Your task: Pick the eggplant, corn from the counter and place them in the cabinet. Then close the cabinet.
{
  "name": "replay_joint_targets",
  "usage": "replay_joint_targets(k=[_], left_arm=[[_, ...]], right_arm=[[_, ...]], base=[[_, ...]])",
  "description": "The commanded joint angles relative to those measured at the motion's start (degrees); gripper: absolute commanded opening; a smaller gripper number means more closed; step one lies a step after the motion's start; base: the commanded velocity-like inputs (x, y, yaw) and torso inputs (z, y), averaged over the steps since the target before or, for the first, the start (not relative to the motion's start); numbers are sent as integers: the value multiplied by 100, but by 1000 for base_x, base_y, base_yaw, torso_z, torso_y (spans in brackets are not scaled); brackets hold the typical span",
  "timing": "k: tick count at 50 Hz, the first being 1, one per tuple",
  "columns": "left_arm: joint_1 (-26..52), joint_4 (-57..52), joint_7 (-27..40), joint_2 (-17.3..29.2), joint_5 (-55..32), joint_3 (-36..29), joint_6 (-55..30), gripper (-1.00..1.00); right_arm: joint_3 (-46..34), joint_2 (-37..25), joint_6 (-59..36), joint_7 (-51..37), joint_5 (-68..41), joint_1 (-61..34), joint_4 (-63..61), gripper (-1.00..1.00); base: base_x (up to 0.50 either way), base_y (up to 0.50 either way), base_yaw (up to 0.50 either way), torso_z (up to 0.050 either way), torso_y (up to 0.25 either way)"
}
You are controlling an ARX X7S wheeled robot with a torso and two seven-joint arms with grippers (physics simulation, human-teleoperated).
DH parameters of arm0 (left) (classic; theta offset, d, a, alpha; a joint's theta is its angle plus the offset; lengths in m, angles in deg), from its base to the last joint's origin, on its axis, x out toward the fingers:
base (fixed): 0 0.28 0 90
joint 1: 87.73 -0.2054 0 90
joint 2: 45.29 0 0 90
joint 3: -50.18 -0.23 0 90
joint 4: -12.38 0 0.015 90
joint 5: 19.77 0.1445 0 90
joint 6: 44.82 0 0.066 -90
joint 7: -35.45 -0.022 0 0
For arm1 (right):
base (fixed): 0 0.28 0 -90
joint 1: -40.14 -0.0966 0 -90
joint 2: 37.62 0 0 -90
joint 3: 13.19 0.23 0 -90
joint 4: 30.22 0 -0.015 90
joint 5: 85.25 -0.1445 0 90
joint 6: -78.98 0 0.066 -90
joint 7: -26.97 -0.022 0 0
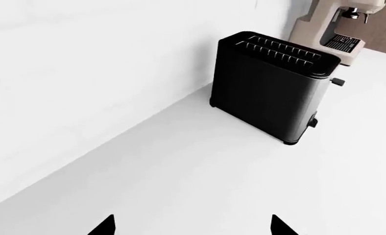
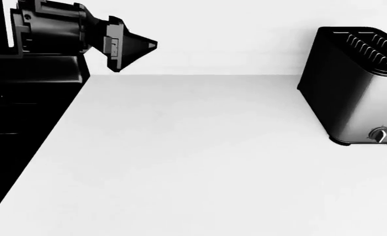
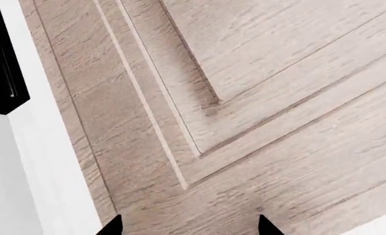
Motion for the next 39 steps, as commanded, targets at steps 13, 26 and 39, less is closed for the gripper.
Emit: replay_joint_targets(k=[13,26,39], left_arm=[[402,602,33,-42,194,-101,248,100],[819,1178,783,-86,564,260,396,100],[920,1260,1572,167,1214,-85,234,100]], right_arm=[[-1371,-1793,-3679,849,-778,405,-4215,100],[-1831,-3082,-5125,752,-1176,29,-5598,100],[-1540,-3840,-5176,900,-549,-48,-5858,100]], base=[[0,0,0,0,88],[0,0,0,0,0],[0,0,0,0,0]])
